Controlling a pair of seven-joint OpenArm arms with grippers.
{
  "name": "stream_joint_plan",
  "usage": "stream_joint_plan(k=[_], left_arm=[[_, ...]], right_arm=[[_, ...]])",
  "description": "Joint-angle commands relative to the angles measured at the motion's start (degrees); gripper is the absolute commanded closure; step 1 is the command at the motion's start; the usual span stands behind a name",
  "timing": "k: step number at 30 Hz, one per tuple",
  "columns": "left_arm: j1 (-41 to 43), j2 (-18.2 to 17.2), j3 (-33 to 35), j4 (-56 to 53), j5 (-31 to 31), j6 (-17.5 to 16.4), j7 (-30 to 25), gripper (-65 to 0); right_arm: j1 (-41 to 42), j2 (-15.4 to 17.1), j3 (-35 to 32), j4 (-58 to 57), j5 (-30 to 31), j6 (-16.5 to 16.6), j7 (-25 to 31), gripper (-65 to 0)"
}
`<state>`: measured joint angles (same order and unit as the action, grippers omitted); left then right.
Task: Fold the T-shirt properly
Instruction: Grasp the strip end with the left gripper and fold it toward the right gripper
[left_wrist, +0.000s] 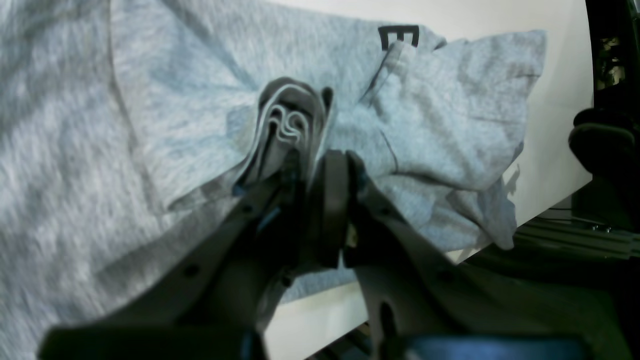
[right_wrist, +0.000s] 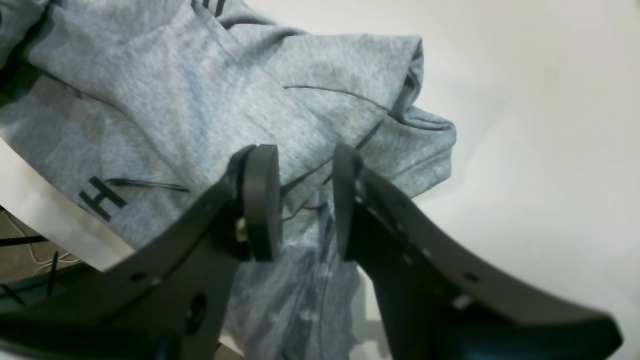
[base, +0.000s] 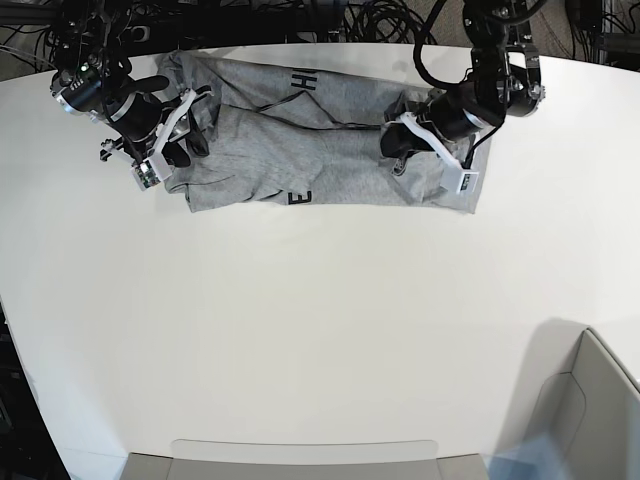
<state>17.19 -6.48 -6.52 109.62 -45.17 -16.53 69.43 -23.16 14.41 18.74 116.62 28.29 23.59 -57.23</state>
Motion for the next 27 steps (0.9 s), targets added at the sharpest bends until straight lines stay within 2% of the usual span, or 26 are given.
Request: stream_joint_plan(k=[1, 4, 8, 19, 23, 27], left_arm=[[-0.09, 0.19, -0.03, 1.1, -1.65, -0.39, -0.02, -7.3], [0.0, 0.19, -0.11, 1.1, -5.69, -0.3, -0.02, -11.1], [0.0, 0.11, -0.29, 0.93, -9.91, 0.05, -0.02, -11.2], [-0.44, -0.24, -0.38, 0.75, -9.73, 0.05, 0.07, -11.7], [-0.09, -0.51, -0.03, 0.75, -9.73, 0.05, 0.15, -17.5], [-0.27, -1.74, 0.06, 0.84, -9.82, 0.14, 0.15, -18.1]], right_arm=[[0.26, 0.49, 0.2, 0.7, 0.5, 0.01, 1.19, -18.9], [0.34, 0.49, 0.11, 0.7, 0.5, 0.01, 1.19, -18.9], [0.43, 0.49, 0.11, 0.7, 0.5, 0.01, 1.19, -18.9], [0.34, 0.49, 0.11, 0.7, 0.5, 0.01, 1.19, -18.9], [0.17, 0.49, 0.11, 0.7, 0.5, 0.01, 1.1, -18.9], [0.17, 0.49, 0.11, 0.7, 0.5, 0.01, 0.84, -18.9]])
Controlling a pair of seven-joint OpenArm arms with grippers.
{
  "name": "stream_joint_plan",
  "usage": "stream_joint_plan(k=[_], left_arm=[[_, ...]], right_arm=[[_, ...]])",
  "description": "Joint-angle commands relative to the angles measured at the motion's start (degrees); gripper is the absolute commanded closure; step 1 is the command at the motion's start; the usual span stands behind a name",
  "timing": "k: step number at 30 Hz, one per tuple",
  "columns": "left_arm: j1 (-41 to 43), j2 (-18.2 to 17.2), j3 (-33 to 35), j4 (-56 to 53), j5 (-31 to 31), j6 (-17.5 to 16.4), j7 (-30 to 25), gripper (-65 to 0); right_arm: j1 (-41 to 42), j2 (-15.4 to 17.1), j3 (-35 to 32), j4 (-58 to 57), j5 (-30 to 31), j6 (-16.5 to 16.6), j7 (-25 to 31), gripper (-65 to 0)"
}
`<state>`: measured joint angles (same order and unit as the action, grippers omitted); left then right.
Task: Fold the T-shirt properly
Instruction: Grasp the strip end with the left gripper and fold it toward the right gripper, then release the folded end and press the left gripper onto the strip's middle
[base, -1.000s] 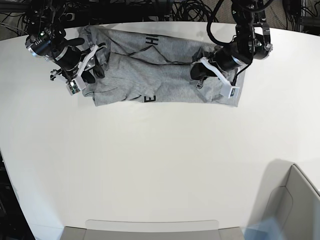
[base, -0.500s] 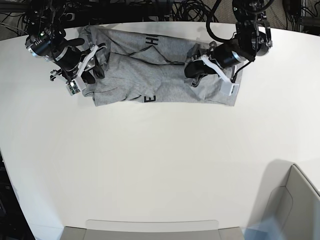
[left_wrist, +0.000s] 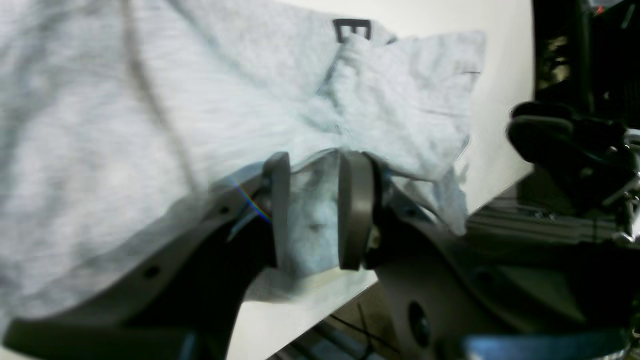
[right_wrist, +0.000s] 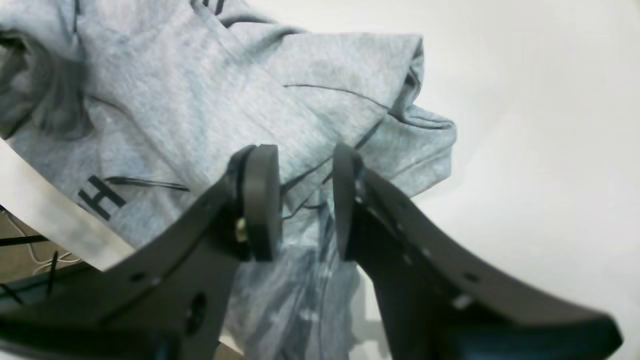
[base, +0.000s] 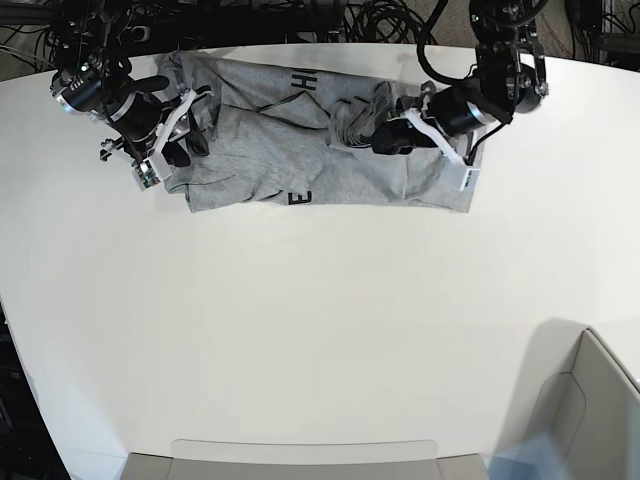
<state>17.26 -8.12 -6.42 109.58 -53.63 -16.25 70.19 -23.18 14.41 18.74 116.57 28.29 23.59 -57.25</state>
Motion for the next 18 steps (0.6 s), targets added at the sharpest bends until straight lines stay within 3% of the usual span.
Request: stream_joint_plan(k=[1, 5, 12, 18], left_arm=[[-0.42, -0.19, -0.13, 0.88, -1.36, -0.14, -0.61, -18.1], [-0.51, -0.54, -0.84, 0.79, -1.28, -0.14, 0.44, -17.5], [-0.51, -1.42, -4.71, 0.79, -1.28, -0.32, -2.02, -7.3], [-0.51, -3.53, -6.64, -4.39, -1.19, -0.23, -1.67, -3.2]], right_arm=[[0.19, 0.57, 0.11, 0.74, 0.5, 0.01, 0.86, -18.9], [0.19, 0.84, 0.11, 0.74, 0.5, 0.01, 0.86, -18.9], [0.37, 0.84, 0.2, 0.74, 0.5, 0.01, 0.95, -18.9], [0.37, 0.66, 0.55, 0.74, 0.5, 0.01, 1.21, -18.9]])
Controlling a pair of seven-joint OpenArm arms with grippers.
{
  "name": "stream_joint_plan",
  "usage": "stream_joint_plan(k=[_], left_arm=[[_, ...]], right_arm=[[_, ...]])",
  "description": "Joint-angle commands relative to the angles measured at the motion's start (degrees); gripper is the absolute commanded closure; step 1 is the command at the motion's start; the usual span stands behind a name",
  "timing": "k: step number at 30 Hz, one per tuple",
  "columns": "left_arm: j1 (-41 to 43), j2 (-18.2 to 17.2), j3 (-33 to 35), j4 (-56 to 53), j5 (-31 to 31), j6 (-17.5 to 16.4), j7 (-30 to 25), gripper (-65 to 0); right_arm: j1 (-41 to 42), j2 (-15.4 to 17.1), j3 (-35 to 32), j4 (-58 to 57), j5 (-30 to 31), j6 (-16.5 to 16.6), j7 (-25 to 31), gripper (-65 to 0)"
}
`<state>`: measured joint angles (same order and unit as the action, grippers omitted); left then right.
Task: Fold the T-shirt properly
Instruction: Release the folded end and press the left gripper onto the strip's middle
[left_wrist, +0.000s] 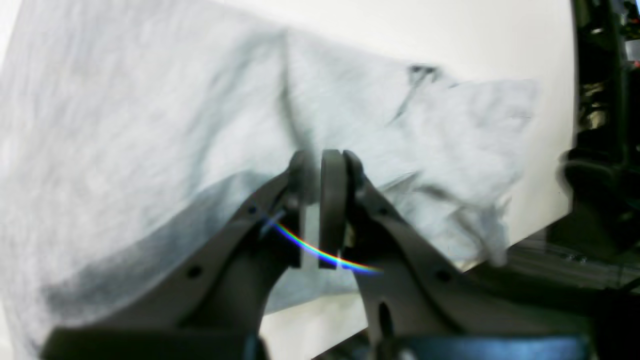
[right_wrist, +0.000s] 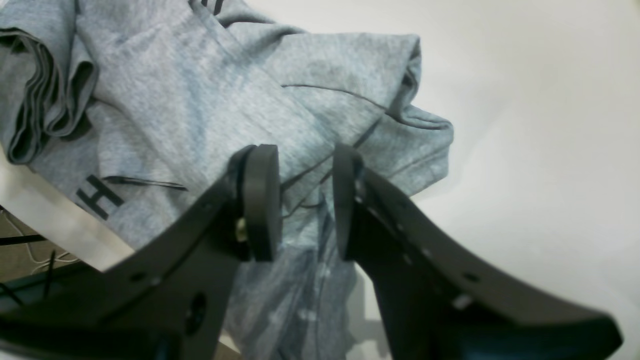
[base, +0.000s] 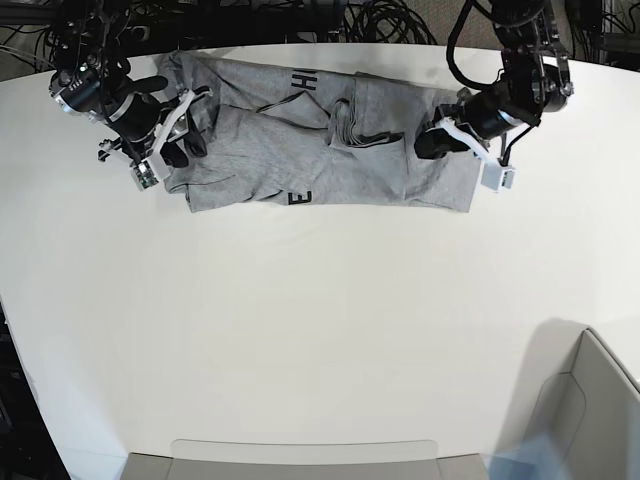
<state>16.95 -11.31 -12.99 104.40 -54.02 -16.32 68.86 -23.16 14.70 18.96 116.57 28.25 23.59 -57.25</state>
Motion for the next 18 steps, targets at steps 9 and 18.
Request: stream_joint_plan(k=[9, 18], left_arm=[[-1.87, -0.51, -0.06, -7.48, -0.97, -0.43, -0.77, -1.5], [-4.95, -0.25, 4.33, -7.39, -1.32, -0.26, -0.33, -1.5]], right_arm=[[0.61, 0.29, 0.42, 0.83, 0.72, 0.01, 1.3, -18.9], [0.7, 0.2, 3.76, 0.83, 0.8, 0.01, 1.3, -18.9]])
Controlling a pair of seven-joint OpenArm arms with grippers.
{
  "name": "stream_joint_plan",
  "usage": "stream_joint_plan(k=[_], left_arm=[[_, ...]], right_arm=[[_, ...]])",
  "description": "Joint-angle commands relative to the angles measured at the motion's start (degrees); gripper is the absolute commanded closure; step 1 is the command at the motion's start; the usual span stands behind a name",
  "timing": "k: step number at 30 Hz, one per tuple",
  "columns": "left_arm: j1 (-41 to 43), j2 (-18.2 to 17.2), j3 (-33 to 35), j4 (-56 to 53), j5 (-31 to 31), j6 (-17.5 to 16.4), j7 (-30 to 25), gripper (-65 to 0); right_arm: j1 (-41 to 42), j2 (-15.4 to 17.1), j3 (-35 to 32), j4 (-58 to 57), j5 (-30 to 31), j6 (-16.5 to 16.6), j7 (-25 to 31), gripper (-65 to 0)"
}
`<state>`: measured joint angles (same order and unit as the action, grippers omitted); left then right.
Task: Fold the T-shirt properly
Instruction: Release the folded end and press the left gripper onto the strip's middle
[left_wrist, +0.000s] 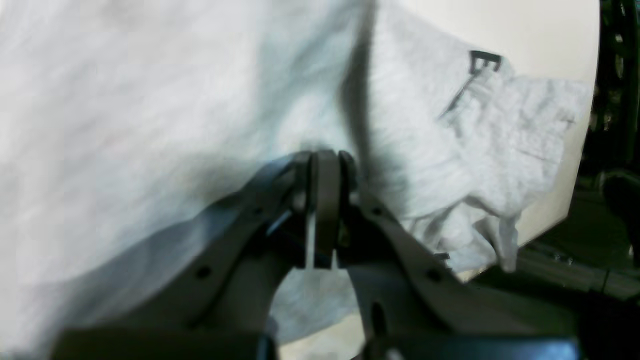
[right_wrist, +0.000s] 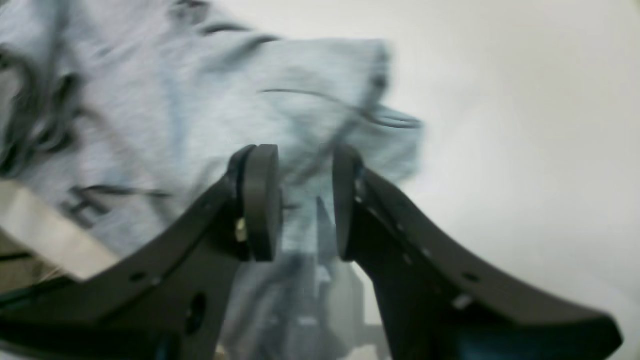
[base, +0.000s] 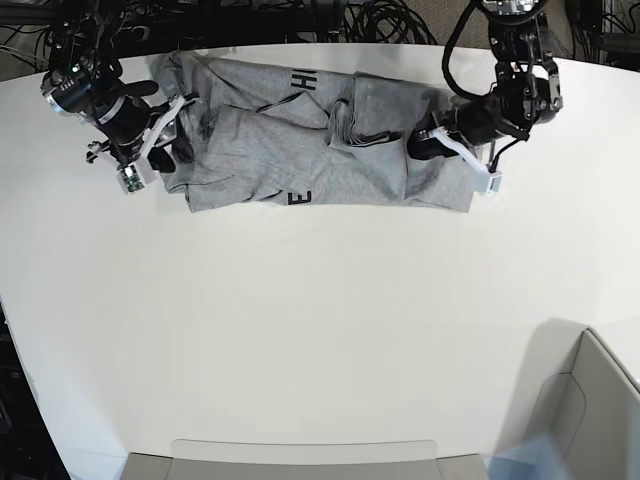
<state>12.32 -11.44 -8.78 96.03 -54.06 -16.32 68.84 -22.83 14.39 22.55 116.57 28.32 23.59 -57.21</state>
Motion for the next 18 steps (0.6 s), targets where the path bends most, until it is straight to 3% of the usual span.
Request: stream_joint_plan(k=[1, 6, 11, 18], left_arm=[[-0.67, -0.12, 1.79, 0.98, -1.28, -0.17, -0.31, -1.5], [-3.31, 0.06, 6.97, 0.63, -1.19, -0.17, -0.84, -1.5], [-8.32, 3.05, 9.61, -1.39, -0.93, -0.17, -0.84, -1.5], [-15.53, 4.89, 13.22, -11.33, -1.1, -0.17, -0.93, -1.5]], right_arm=[[0.46, 0.51, 0.88, 0.83, 0.74, 0.01, 1.25, -18.9], [1.34, -1.16, 5.37, 0.83, 0.83, 0.01, 1.25, -18.9], [1.69, -2.74, 11.61, 0.83, 0.83, 0.01, 1.17, -18.9], [1.6, -2.39, 13.19, 0.74, 0.48, 0.01, 1.08, -18.9]])
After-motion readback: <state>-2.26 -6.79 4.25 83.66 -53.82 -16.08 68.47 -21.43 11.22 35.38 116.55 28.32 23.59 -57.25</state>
